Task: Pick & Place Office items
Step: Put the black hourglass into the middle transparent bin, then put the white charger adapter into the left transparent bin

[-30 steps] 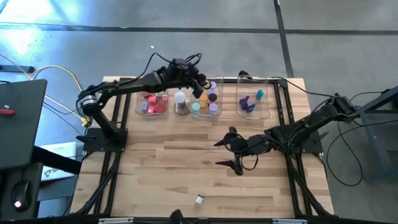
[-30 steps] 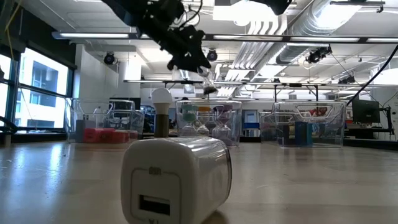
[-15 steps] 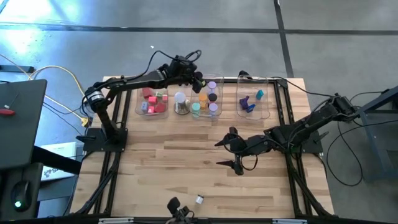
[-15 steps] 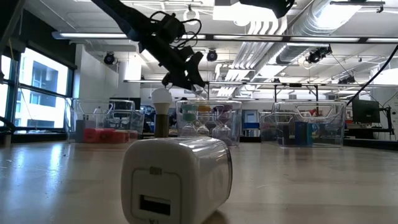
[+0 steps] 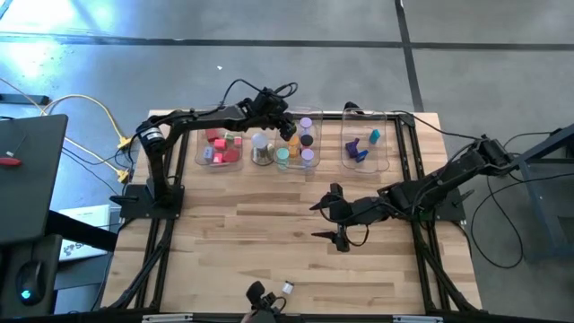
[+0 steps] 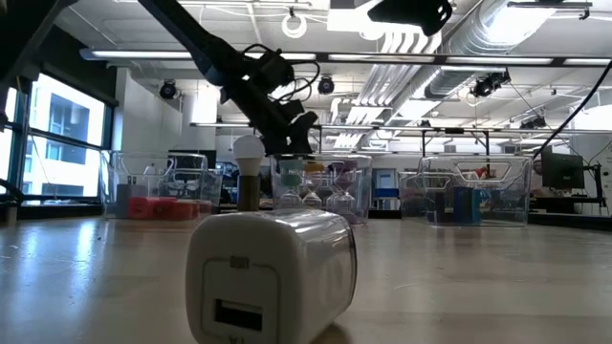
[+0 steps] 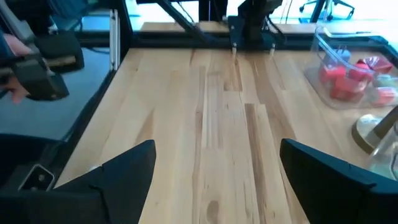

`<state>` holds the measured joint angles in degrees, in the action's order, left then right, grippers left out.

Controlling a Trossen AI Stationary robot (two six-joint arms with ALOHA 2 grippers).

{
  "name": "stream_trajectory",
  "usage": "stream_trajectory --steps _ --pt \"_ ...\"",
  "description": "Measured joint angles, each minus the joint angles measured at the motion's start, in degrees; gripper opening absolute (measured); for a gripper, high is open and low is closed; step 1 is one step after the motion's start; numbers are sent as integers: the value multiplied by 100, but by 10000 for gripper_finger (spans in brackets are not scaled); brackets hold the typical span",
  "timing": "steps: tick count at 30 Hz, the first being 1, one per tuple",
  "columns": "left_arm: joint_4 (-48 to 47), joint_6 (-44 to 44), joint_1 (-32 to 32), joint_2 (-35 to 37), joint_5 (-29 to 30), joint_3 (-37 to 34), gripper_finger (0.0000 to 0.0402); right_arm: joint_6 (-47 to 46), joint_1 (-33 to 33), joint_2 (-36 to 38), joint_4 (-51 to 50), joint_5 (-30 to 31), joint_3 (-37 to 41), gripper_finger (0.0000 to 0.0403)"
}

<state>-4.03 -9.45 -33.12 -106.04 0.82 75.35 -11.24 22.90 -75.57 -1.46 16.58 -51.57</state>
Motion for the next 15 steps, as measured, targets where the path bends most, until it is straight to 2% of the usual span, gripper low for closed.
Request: stream_trajectory --steps 2,8,15 --pt "14 0 0 -48 2 0 202 -8 -4 -69 61 4 -4 333" --pt "8 2 4 -61 102 0 256 -40 -57 -255 55 156 -2 333" --pt "146 4 14 -50 178 -2 267 -72 -79 -368 -18 148 0 333"
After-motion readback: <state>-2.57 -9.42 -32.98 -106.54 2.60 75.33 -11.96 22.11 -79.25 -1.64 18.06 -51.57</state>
